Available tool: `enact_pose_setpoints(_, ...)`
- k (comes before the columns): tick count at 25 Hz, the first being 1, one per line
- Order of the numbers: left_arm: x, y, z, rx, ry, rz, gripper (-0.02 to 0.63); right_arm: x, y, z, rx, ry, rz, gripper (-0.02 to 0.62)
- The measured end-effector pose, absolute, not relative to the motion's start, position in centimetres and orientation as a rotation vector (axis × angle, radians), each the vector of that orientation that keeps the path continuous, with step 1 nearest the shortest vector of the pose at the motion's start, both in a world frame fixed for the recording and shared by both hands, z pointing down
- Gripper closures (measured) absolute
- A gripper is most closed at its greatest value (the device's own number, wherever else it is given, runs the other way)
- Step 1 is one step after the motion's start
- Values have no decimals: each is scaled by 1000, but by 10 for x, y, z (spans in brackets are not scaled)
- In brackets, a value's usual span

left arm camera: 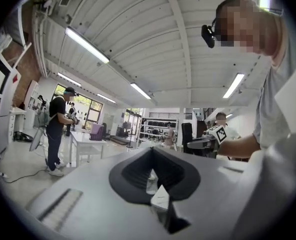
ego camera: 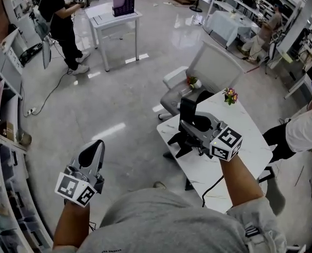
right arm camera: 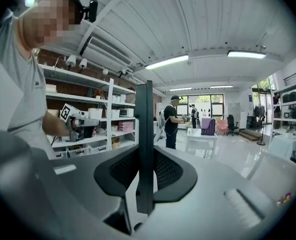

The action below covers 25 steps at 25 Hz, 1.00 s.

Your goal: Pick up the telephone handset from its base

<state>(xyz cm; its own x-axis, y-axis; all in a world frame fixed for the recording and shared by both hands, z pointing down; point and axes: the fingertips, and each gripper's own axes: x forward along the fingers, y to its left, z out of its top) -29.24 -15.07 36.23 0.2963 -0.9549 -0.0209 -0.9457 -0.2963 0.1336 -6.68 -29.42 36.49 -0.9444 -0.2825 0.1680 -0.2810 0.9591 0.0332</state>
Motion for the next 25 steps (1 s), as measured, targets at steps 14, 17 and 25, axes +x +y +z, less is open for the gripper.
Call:
enact_pose_setpoints(14,-403,-58,302,2218,-2157,-259,548,-149,-282,289,405,-3107,155,520)
enact_pose_setpoints(17,-416,-46,298,2175,-2200,-264,548,-163,-281,281,394,-3131,178,520)
enact_pose_setpoints(25,-431,-25,291,2117,-2251,-285,548,-188,-272,277,340,-3153,180,520)
